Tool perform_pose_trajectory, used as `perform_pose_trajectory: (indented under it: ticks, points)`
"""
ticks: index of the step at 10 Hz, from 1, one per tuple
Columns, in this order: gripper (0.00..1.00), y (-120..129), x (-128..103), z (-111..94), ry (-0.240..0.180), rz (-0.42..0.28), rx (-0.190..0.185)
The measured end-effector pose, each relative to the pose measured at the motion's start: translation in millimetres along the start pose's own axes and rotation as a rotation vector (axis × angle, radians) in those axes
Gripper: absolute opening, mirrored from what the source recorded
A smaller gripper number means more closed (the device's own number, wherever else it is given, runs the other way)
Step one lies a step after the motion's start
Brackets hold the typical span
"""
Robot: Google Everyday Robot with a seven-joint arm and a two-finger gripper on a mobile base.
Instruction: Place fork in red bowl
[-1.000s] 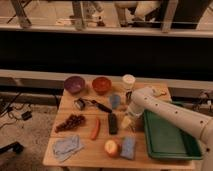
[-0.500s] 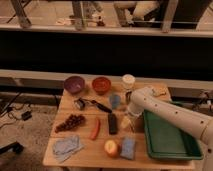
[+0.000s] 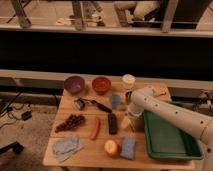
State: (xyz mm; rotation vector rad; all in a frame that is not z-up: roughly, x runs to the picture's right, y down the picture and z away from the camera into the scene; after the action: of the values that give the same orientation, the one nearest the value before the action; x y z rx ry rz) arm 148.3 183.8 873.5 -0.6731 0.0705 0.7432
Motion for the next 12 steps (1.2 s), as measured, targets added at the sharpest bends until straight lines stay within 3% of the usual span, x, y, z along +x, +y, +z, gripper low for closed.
perform_pose_trajectory:
  ticks: [1, 4, 5, 12]
  points:
    - [0.78, -0.2, 0.5, 1.0, 0.0, -0.001, -0.002]
    - [0.51, -1.1, 1.0, 1.1, 0.001, -0.003, 0.0]
    - [0.46, -0.4, 0.3, 1.1, 0.001, -0.004, -0.002]
    - [0.43, 0.9, 0.6, 1.0, 0.007, -0.013, -0.001]
